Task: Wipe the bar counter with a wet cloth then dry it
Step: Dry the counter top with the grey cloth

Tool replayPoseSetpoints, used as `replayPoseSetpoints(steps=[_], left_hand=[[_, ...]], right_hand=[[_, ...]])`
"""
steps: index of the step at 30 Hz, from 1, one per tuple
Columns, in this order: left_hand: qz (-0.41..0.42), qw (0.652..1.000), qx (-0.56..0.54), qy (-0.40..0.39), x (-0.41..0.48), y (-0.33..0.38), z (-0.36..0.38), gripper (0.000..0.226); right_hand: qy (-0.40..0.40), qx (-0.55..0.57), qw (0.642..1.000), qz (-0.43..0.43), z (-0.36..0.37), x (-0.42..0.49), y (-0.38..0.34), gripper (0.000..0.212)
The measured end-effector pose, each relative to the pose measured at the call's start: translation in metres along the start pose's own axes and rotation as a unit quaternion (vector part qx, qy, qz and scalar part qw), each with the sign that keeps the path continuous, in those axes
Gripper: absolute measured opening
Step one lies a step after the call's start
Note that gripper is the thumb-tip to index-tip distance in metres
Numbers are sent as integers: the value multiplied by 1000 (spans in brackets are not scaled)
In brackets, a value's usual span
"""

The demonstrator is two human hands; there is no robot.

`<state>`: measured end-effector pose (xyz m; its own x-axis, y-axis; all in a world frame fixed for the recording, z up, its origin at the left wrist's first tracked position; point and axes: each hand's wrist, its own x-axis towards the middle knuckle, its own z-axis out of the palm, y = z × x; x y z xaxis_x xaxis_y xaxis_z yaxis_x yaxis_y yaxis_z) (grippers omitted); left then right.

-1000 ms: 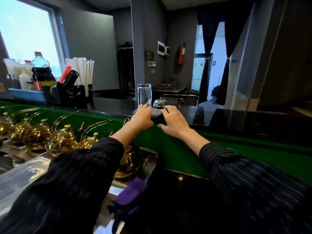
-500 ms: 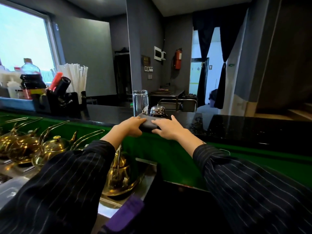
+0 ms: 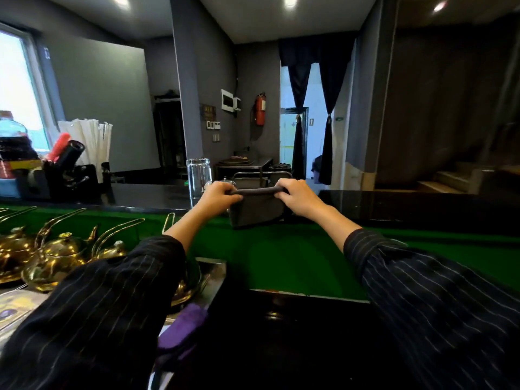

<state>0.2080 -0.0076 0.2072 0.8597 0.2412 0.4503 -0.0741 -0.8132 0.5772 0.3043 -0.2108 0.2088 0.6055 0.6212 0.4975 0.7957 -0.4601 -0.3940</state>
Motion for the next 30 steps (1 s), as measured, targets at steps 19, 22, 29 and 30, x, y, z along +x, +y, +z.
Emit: replayPoseSetpoints(steps=[19, 22, 29, 30], left_hand=[[31, 965, -231, -117, 32, 256, 230, 15], [24, 947, -263, -185, 36, 285, 267, 31], [63, 977, -199, -37, 71, 330, 342, 32], [73, 979, -186, -24, 78, 333, 351, 30]], right_hand=[[103, -85, 976, 171, -188, -173, 171, 37], [126, -183, 956, 191, -211, -187, 202, 27], [126, -318, 906, 250, -242, -179, 256, 14], [112, -323, 900, 271, -242, -178, 261, 22]])
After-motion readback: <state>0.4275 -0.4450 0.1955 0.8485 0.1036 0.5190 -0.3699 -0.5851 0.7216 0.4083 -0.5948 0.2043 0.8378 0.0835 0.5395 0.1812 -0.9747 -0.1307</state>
